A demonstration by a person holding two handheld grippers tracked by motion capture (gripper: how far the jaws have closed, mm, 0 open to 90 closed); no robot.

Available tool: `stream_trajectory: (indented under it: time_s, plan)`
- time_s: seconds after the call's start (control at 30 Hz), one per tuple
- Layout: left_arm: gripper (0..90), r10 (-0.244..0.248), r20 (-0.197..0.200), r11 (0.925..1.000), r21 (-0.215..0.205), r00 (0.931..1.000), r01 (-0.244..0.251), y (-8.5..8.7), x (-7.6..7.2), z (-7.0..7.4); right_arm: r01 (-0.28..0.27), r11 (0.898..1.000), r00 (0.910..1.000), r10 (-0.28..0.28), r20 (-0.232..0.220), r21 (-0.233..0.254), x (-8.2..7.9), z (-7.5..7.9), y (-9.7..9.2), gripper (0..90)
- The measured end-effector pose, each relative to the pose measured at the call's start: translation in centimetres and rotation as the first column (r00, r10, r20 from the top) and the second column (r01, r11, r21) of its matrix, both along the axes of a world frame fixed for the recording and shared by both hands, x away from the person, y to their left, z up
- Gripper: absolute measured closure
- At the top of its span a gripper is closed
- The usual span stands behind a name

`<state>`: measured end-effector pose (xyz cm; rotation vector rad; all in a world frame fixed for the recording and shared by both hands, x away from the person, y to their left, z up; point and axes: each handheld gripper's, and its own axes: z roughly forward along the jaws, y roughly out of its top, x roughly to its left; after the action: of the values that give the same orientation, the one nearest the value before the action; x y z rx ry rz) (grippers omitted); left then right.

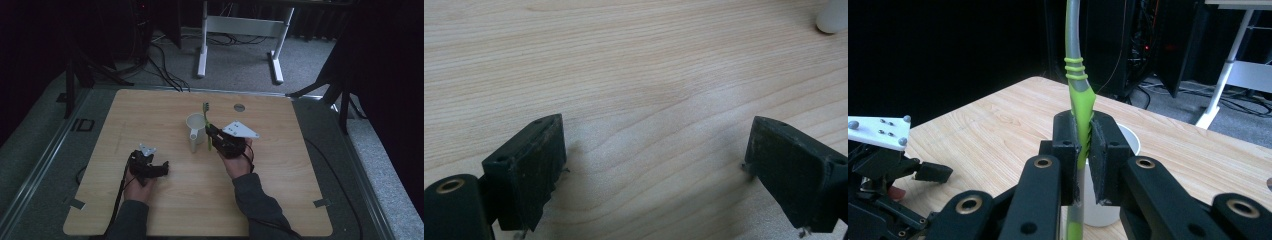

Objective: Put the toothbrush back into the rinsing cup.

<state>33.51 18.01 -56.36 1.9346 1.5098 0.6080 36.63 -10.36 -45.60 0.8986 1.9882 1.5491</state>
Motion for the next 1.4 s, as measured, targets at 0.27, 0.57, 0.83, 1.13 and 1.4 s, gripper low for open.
stream_trajectory:
  time_s: [0.27, 0.57, 0.83, 1.13, 1.4]
  plan:
    - [10.2, -0.008, -0.001, 1.0, 0.001, 1.0, 0.008, 0.0, 0.0, 0.0, 0.005, 1.0, 1.0, -0.005, 0.006, 0.014, 0.3, -0.1, 0.3, 82.3]
    - [10.2, -0.008, 0.0, 1.0, -0.002, 1.0, 0.008, -0.1, 0.0, 0.0, 0.004, 1.0, 0.9998, -0.005, 0.021, 0.027, 0.7, 0.2, 0.5, 82.3]
    - [10.2, -0.008, 0.001, 1.0, -0.002, 1.0, 0.008, -0.1, 0.0, 0.0, 0.005, 0.999, 0.9996, -0.006, 0.027, 0.035, 1.0, 0.3, 0.7, 82.3]
    - [10.2, -0.009, 0.001, 1.0, -0.002, 1.0, 0.009, -0.1, 0.0, 0.0, 0.016, 0.999, 0.9996, -0.018, 0.023, 0.048, 1.3, 0.5, 0.9, 82.3]
    - [10.2, -0.01, 0.001, 1.0, -0.001, 1.0, 0.01, -0.1, 0.0, 0.0, 0.011, 0.998, 0.9997, -0.013, 0.023, 0.057, 1.5, 0.6, 1.2, 82.3]
